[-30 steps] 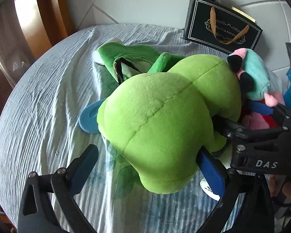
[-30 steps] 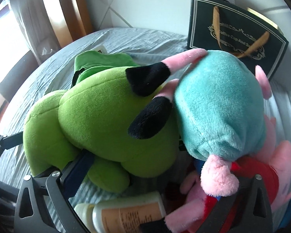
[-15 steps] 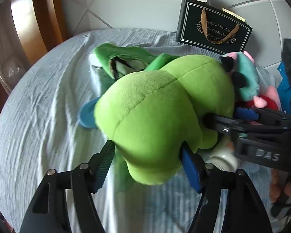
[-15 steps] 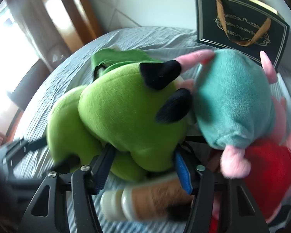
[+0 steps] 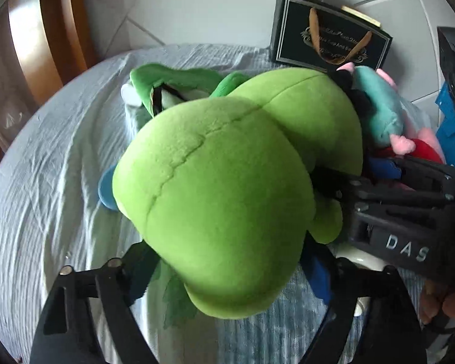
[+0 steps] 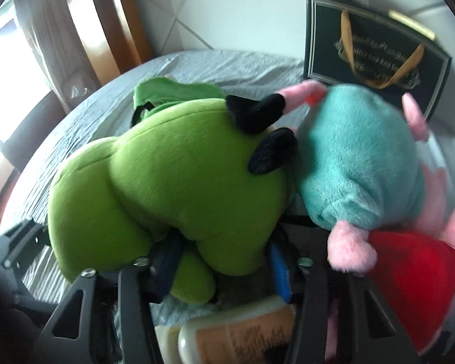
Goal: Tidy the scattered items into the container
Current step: 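Grasp the green frog plush with the left tool while the right tool grips it too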
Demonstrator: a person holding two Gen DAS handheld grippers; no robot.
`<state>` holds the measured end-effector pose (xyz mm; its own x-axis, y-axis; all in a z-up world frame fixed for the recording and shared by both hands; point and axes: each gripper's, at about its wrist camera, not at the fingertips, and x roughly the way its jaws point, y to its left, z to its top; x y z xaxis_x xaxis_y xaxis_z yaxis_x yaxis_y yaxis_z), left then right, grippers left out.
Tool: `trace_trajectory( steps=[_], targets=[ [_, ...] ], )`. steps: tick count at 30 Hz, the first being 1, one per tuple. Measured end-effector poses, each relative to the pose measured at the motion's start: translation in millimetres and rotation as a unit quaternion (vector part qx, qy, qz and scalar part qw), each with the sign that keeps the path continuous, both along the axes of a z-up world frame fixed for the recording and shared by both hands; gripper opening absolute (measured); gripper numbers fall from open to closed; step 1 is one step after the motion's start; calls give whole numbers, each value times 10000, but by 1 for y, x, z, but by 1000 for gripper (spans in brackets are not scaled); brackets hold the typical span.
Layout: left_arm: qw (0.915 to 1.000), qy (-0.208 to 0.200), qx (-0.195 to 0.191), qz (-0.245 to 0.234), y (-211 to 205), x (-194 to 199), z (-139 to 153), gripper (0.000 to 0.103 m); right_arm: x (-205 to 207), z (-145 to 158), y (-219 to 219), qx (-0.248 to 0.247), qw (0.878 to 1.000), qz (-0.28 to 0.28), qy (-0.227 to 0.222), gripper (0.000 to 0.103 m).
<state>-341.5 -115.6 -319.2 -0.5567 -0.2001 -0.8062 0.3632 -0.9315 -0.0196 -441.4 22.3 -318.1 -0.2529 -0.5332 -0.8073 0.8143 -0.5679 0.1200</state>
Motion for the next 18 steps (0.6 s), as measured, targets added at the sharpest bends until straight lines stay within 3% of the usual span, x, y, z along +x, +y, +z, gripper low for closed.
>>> trace_trajectory(
  steps=[6, 12, 14, 15, 18],
  targets=[
    [9984, 293, -451, -169, -5, 19, 36, 71, 21, 29, 11, -350, 9992, -168, 47, 37],
    [9958, 744, -474, -240, -22, 41, 81, 65, 50, 70, 18, -594, 9975, -314, 227, 28],
    [9944, 845, -520, -352, -24, 45, 96, 63, 59, 85, 19, -613, 9969, -379, 311, 23],
    [9942, 847, -496, -443, -25, 47, 100, 62, 64, 93, 19, -649, 9966, -397, 304, 0],
    [9950, 654, -433, -622, -21, 56, 96, 60, 74, 97, 16, -426, 9979, -493, -52, 0]
  ],
)
